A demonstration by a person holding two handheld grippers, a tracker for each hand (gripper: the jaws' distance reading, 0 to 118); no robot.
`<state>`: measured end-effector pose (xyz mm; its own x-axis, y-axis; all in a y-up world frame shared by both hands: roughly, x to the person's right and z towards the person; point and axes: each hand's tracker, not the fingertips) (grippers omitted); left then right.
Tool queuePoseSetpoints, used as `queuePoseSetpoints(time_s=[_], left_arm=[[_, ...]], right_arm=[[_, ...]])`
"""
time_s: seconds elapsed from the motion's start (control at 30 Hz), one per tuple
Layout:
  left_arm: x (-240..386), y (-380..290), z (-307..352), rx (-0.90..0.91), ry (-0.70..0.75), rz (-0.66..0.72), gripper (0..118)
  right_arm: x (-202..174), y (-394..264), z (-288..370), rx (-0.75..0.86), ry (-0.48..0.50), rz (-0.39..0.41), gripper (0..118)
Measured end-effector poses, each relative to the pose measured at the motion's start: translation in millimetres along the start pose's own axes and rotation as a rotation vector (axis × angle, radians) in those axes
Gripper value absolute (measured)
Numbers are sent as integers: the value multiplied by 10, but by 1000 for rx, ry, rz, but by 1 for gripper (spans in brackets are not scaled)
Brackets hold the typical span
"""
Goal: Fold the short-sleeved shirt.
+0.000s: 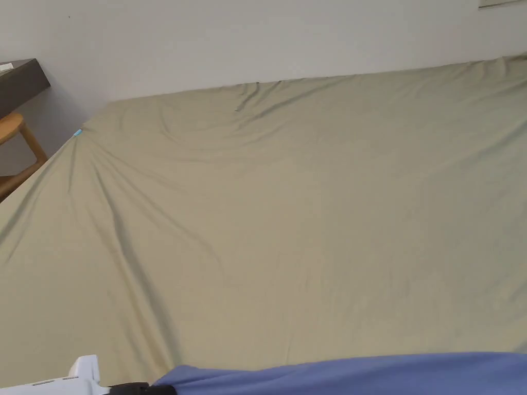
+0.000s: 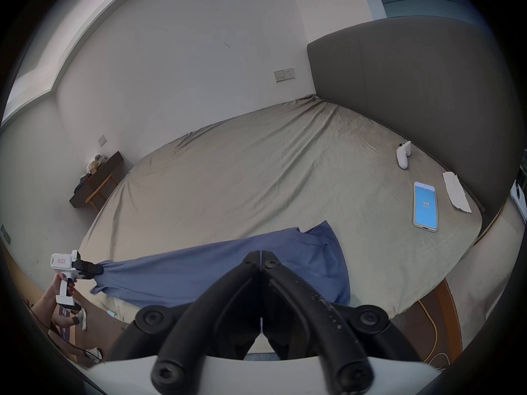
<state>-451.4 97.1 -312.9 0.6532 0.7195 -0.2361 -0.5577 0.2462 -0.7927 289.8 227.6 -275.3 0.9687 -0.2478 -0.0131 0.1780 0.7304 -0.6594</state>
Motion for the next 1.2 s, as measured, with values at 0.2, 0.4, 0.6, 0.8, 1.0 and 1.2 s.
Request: queuePoseSetpoints(time_s=[0.2,0.4,0.6,0.8,1.0,1.2], left_arm=[[-119,108,377,46,84,5,2],[-246,252,740,178,211,53,2],[416,-104,638,133,266,-105,2],[1574,-733,-202,85,212,-357,2],[2280,-1250,-1492,-68,90,-459,2],[2674,-1604,-2173,-180,-3,-467,1]], right_arm=[[7,-26,-7,-3,1,-9,1],[-17,-48,-39,-10,18,-6,1],[12,-70,-66,-9,30,-12,1],[83,-134,-82,-14,56,-35,1],[259,-166,46,-6,69,-46,1],[472,-194,209,19,43,-81,1]])
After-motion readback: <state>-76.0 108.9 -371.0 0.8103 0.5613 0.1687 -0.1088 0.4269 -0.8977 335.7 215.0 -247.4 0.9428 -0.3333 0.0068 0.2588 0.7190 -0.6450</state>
